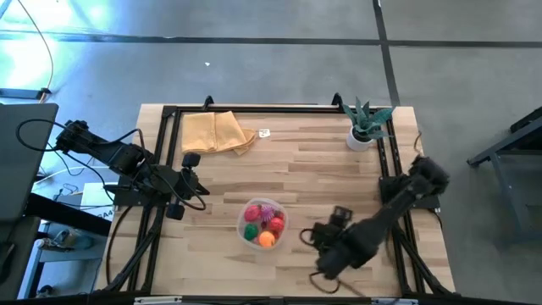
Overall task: Pick and placing Produce into tupperware
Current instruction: Put the peach into the bin
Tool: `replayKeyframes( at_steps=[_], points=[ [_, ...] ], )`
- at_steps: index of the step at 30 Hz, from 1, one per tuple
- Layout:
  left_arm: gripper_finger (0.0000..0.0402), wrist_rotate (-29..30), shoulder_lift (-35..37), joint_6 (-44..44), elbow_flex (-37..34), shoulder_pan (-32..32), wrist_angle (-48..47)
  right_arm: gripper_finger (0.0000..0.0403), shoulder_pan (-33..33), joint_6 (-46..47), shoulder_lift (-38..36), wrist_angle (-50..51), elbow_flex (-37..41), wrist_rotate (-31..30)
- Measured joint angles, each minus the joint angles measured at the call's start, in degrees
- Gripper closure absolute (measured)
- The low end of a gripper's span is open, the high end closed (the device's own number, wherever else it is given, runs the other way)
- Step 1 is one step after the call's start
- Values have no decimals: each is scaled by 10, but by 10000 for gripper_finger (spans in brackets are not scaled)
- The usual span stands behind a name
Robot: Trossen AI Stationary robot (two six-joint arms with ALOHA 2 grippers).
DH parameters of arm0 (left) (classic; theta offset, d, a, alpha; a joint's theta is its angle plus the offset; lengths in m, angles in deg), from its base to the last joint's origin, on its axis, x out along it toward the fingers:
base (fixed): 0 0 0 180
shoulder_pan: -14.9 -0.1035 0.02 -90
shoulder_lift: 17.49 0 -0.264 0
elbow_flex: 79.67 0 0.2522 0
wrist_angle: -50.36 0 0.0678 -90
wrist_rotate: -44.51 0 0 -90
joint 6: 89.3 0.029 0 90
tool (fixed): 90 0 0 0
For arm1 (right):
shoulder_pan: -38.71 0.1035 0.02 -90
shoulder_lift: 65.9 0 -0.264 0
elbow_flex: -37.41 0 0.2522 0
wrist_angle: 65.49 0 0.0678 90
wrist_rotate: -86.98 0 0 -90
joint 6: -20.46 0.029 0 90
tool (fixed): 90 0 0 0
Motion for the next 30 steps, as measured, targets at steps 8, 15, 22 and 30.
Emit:
replayKeyframes(
  at_steps=[8,15,22,30],
  points=[
    [401,0,0,0,0,0,0,119,2,255,-156,-231,257,88],
    [401,0,0,0,0,0,0,119,43,465,-203,-332,370,134],
    [401,0,0,0,0,0,0,119,104,608,-200,-320,398,135],
    [401,0,0,0,0,0,0,119,119,680,-145,-342,402,144]
  ],
)
